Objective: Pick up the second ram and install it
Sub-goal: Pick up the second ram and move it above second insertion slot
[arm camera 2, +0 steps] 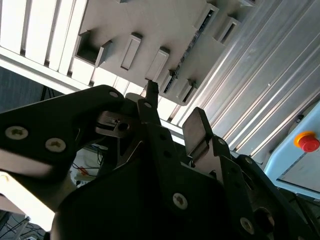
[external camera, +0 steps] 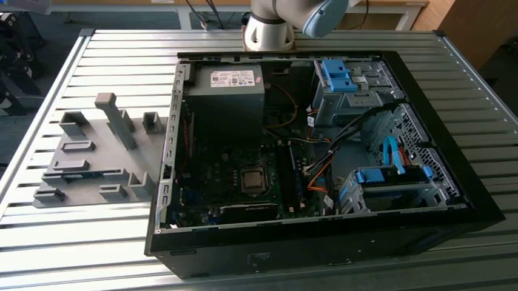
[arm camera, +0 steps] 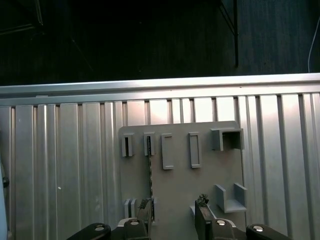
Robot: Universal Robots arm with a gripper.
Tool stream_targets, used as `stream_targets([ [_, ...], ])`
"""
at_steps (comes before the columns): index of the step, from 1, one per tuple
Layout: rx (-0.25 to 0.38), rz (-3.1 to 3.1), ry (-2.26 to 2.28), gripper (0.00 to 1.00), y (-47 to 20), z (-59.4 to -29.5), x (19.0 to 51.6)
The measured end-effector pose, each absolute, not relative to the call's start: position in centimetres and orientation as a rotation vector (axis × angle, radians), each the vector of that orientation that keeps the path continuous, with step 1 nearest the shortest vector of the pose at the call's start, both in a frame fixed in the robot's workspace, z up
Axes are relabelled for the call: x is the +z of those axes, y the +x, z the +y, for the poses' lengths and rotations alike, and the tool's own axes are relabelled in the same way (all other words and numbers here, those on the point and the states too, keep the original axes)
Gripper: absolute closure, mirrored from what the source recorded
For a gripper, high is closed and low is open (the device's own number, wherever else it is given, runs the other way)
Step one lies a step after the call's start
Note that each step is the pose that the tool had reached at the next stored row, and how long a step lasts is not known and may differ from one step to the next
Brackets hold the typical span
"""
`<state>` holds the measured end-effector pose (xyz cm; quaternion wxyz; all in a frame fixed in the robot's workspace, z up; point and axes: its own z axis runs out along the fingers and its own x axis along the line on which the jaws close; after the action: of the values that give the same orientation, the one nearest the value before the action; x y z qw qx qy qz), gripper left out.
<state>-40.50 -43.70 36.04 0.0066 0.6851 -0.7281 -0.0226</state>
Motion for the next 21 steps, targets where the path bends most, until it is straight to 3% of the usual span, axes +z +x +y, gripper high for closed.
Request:
stream_targets([
  [21, -0.071, -2.26, 2.161, 0.53, -40.5, -43.8, 34.6],
])
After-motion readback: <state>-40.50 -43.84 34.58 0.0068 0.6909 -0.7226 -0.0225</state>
